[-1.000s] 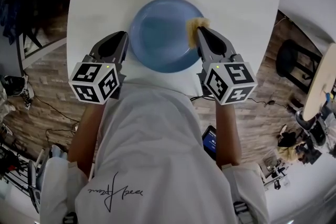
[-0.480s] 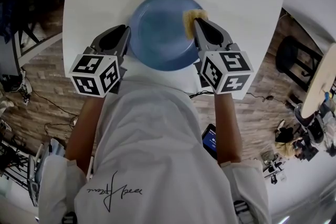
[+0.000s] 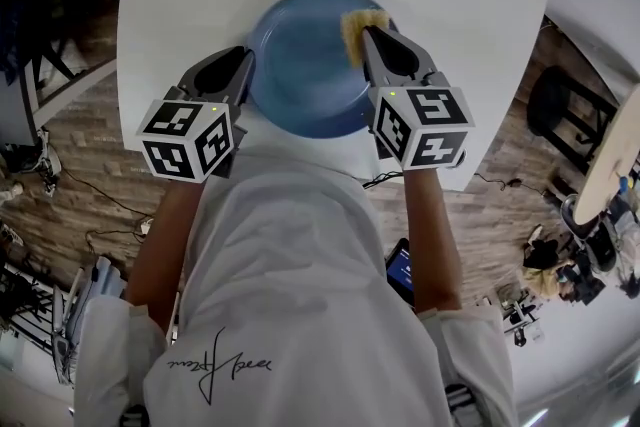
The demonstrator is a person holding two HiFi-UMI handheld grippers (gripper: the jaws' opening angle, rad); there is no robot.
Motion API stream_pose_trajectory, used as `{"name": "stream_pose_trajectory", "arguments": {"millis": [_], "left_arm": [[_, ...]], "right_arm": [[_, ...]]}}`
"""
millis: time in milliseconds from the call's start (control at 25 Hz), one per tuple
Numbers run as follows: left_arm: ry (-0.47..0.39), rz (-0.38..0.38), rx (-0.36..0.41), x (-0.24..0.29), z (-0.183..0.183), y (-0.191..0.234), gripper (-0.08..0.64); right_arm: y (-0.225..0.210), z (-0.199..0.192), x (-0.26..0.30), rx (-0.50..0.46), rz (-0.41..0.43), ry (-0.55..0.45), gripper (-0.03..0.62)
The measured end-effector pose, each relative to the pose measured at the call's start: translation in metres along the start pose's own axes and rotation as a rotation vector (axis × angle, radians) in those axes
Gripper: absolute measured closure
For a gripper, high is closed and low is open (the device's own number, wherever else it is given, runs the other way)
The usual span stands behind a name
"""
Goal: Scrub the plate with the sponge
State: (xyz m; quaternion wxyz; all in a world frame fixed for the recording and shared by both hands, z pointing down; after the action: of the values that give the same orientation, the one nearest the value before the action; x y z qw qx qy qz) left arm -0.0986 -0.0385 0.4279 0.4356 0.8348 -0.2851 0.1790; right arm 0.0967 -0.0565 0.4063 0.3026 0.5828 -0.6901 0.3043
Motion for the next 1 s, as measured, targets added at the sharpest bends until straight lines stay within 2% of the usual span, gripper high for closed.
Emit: {"name": "stream_pose_trajectory", "arguments": {"millis": [520, 1000], "left_arm": [[0.026, -0.015, -0.037, 0.009, -0.004, 0.005, 0.497], [0.024, -0.02, -0.044, 0.01, -0.006, 0.005, 0.508]], "right_arm": [[0.011, -0.006, 0.028, -0.042, -0.007, 0.051, 0.574], [0.023, -0.003, 0.036, -0.078, -0.029, 0.036, 0.574]]}}
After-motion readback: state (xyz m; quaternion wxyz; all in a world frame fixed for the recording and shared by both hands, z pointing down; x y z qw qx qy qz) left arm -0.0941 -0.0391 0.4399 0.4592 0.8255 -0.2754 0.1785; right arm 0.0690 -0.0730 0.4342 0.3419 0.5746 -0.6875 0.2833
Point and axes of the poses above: the fingertips, and each gripper's own axes: x forward along the fingers, y to its left, z out of its top, the point moved 3 cm from there along -x, backward along the fingers, and after that the axes turned 15 degrees about -z, right-handed, at the moved point
